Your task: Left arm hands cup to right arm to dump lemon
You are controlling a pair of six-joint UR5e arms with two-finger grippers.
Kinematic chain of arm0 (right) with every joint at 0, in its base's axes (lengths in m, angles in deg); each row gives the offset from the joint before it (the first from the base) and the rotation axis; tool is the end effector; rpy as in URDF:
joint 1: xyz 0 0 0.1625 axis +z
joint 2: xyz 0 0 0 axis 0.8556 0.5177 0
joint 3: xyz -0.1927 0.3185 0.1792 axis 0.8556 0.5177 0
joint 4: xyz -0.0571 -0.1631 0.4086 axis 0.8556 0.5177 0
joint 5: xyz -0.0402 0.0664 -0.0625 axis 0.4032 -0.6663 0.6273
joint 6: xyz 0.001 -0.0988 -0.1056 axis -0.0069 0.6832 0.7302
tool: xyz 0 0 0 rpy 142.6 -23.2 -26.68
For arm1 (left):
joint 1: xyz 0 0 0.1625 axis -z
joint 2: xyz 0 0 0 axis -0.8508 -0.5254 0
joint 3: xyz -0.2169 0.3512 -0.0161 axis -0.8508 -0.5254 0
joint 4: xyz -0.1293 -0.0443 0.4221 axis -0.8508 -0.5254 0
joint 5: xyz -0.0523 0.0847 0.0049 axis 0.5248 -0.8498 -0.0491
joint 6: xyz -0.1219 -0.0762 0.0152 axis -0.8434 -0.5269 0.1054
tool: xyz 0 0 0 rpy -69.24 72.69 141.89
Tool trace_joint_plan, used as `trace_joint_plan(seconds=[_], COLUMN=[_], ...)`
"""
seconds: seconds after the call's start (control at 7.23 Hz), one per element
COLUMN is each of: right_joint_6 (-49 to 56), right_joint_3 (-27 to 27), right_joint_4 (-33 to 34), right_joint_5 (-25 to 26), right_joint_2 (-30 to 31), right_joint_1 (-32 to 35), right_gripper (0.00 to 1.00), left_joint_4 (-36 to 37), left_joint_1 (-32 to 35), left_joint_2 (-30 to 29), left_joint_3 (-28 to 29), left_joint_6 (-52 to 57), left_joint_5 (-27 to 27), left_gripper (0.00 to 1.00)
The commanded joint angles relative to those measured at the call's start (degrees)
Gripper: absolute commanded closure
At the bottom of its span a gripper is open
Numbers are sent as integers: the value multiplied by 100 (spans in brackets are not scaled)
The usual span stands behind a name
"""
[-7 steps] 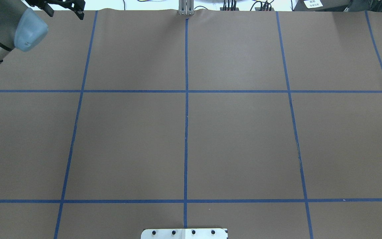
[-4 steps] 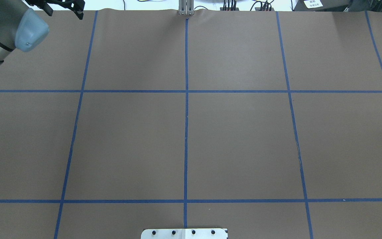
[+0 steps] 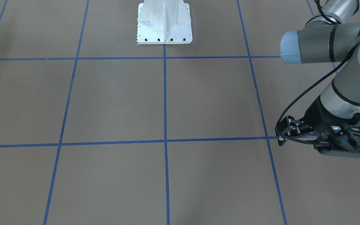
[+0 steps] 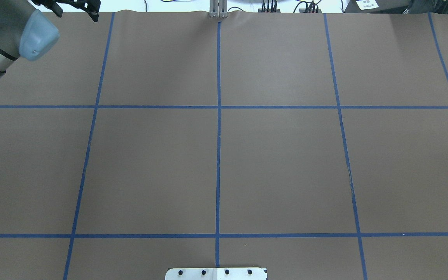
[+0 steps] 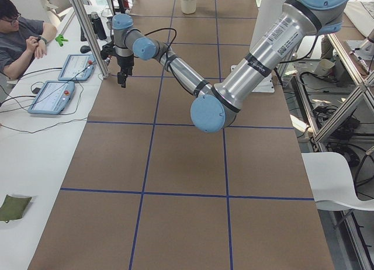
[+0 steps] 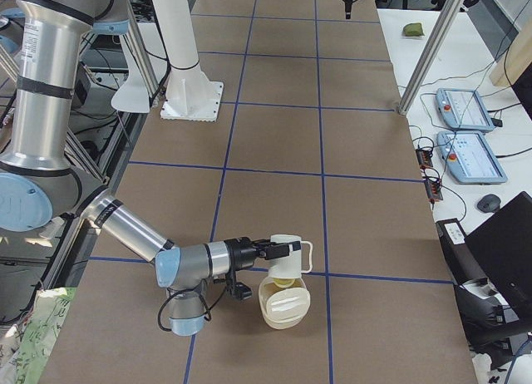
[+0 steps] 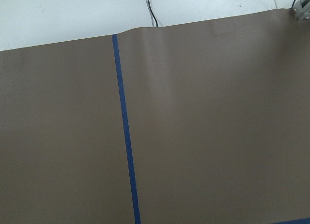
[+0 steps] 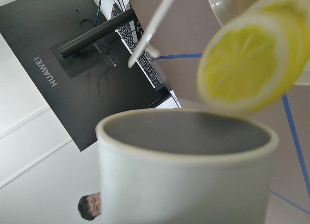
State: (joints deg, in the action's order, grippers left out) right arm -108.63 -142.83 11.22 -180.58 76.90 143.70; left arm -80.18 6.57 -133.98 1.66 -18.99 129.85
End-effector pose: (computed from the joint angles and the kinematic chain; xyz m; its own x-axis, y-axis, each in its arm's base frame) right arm 0.0486 -0.3725 0.7249 -0.8773 0.4139 0.2428 -0.1937 0.1576 -0.9683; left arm 0.2741 -0.7089 0.2493 0.7057 0.1477 -0.6929 0.0376 0.9688 0.2448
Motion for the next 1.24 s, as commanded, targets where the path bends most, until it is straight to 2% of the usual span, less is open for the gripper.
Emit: trace_joint_plan(seconds=[0.0, 0.41, 0.55, 0.83, 1.11], right_joint_6=[-664, -597, -239, 990, 2559], right_joint_3=[37, 19, -94, -148, -156], right_joint_4=[-335, -354, -362, -389, -520], right_joint_5=[2, -24, -68, -112, -409], right_joint_2=[14, -47, -65, -126, -144], right_joint_1=[159, 169, 169, 151, 134], right_gripper=[87, 86, 85, 84, 84], left_joint_4=[0, 0, 0, 0, 0], left_joint_1=[-36, -80, -80, -80, -80], left_joint_2=[-1, -1, -1, 17, 17], left_joint_3=[-2, -2, 7, 7, 7], left_joint_6=[-3, -3, -3, -3, -3], left_joint_5=[-91, -162, -162, -153, -153], left_gripper=[0, 0, 0, 0, 0])
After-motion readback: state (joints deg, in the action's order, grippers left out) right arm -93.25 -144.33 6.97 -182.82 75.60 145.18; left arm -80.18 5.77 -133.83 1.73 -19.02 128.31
